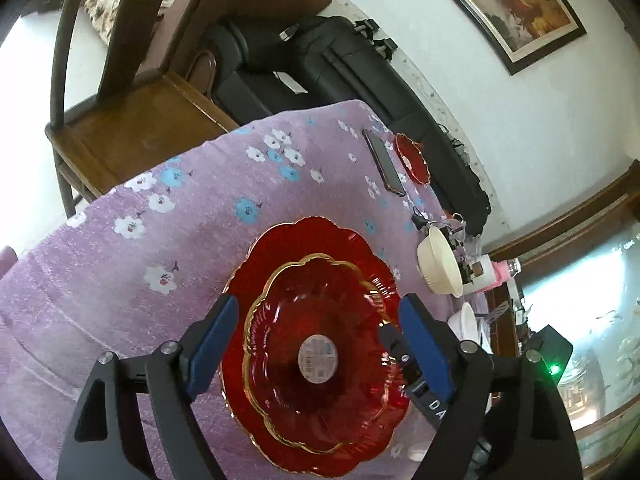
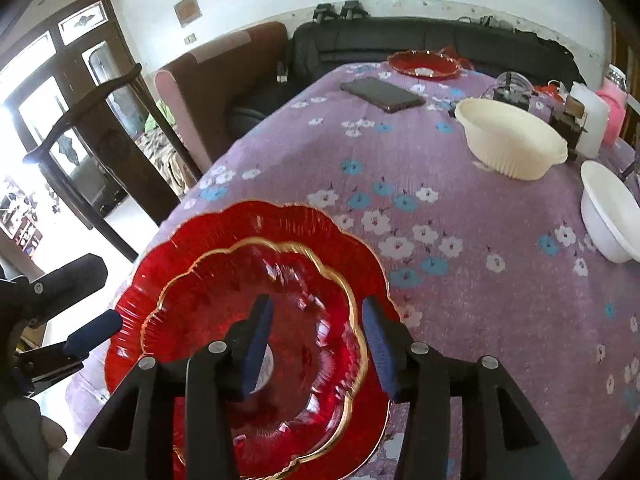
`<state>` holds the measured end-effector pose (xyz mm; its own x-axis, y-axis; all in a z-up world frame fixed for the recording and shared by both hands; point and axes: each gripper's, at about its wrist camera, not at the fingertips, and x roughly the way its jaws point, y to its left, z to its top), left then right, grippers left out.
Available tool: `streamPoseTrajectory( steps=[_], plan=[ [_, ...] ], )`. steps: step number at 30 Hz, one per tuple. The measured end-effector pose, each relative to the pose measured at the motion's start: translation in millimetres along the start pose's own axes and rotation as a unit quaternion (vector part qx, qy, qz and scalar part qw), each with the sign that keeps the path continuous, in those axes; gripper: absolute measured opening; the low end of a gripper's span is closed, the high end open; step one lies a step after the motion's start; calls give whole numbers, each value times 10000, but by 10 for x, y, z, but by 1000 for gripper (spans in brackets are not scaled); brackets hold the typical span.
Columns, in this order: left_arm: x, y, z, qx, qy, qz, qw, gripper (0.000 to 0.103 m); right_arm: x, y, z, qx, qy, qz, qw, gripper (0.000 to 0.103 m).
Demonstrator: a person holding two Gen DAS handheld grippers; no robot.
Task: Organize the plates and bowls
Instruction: 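Open both grippers and lift them off the stacked plates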
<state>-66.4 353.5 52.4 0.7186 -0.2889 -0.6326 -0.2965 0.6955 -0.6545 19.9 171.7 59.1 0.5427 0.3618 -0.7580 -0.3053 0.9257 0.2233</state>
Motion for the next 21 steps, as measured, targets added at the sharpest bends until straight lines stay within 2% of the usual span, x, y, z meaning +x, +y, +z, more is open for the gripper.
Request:
streamPoseTrajectory(
  steps=[7,10,12,14,21],
  plan=[
    [-264,-362,-109,810,-538,433,9943,82,-286,18,23,-31,-428,-3,9991,54],
    [-422,-603,-221,1396,-1026,951,9803,82,-448,-14,12,-10,-610,-8,9981,57],
    [-523,-820,-344,1903,-1439,1424,9606,83,-576,-66,-10,26,-729,-9,9973,59],
    [-599,-955,-440,2197,-1689,1622,9471,88,-681,-118,-40,30,-817,-28,9966,60],
    [-689,-1294,-691,2771,-1912,1814,9240,88,-1043,-392,-209,6,-1100,-272,9936,66]
  ],
)
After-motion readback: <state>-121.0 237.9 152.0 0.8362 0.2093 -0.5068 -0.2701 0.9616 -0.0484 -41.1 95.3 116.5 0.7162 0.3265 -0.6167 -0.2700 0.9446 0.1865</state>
